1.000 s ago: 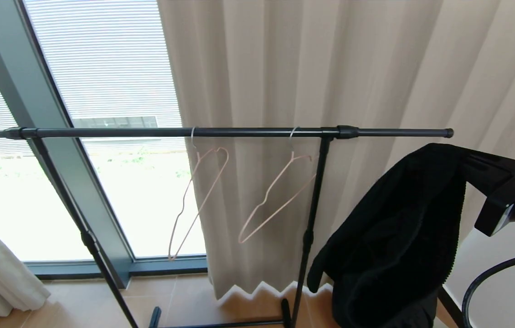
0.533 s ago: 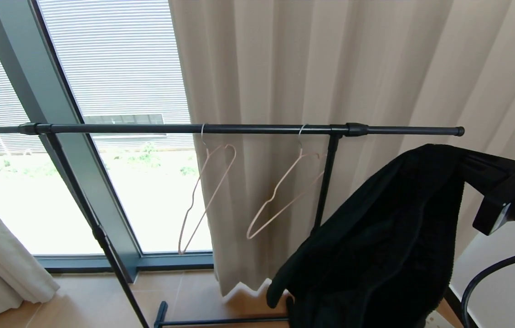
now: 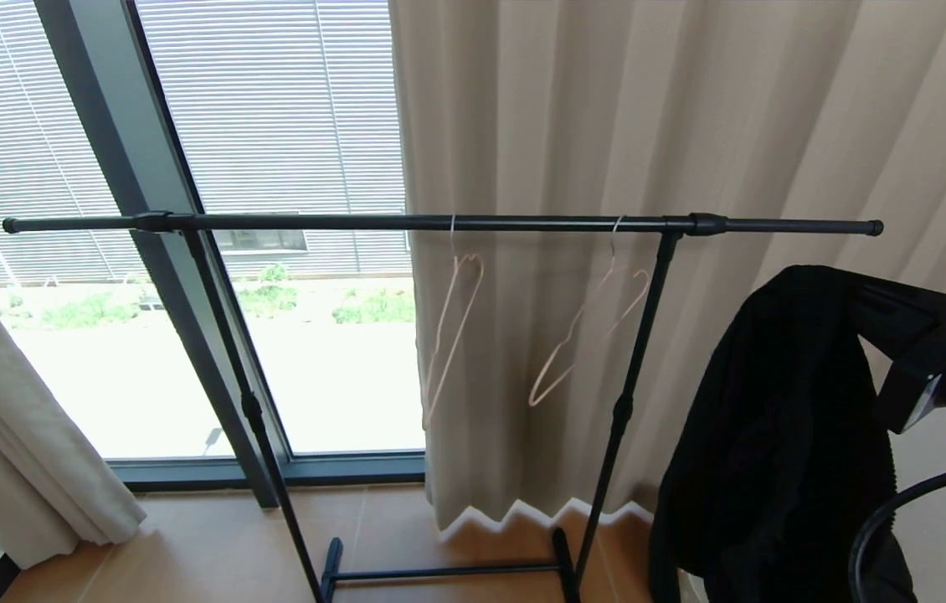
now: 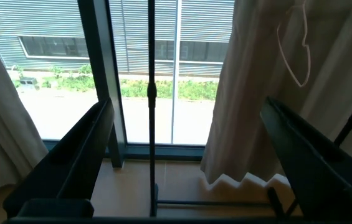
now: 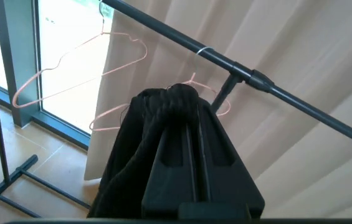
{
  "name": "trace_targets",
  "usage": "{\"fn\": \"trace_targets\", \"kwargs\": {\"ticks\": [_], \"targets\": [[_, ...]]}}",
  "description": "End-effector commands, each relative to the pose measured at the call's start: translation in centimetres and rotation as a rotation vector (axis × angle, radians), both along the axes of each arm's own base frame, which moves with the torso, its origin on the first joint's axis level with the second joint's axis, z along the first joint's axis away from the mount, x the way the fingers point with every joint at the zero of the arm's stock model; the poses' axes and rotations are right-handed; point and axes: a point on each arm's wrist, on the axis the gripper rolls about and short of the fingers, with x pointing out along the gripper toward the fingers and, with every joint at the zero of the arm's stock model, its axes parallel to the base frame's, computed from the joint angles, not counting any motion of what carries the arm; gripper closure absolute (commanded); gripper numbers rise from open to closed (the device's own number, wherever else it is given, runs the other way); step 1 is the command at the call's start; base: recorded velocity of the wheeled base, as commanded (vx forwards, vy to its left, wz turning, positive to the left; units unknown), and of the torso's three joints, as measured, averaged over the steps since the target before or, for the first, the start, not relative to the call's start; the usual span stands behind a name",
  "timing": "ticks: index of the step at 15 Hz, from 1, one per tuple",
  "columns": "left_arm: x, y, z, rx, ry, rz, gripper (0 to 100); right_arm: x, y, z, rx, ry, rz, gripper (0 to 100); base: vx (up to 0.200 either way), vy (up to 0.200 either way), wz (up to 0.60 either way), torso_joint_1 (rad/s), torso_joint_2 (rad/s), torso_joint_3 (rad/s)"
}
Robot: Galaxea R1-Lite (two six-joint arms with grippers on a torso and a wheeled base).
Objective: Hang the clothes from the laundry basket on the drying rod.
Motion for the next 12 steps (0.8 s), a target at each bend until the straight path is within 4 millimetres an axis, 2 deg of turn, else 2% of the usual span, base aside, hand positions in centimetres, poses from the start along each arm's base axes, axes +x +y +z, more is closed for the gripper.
{"fn": "trace_targets", "kwargs": {"ticks": [1,12], "targets": [[0.00,0.00,0.01,-0.001,-0.001,0.001,0,0.03,0.00,-0.05,-0.001,0.001,-0.001,100,0.000,0.000,0.00,0.000,0.00,0.000],[0.00,0.00,0.01,0.025,0.001,0.006,0,-0.16,-0.08,-0.10,-0.002,-0.001,-0.001,100,0.000,0.000,0.00,0.000,0.00,0.000]]}}
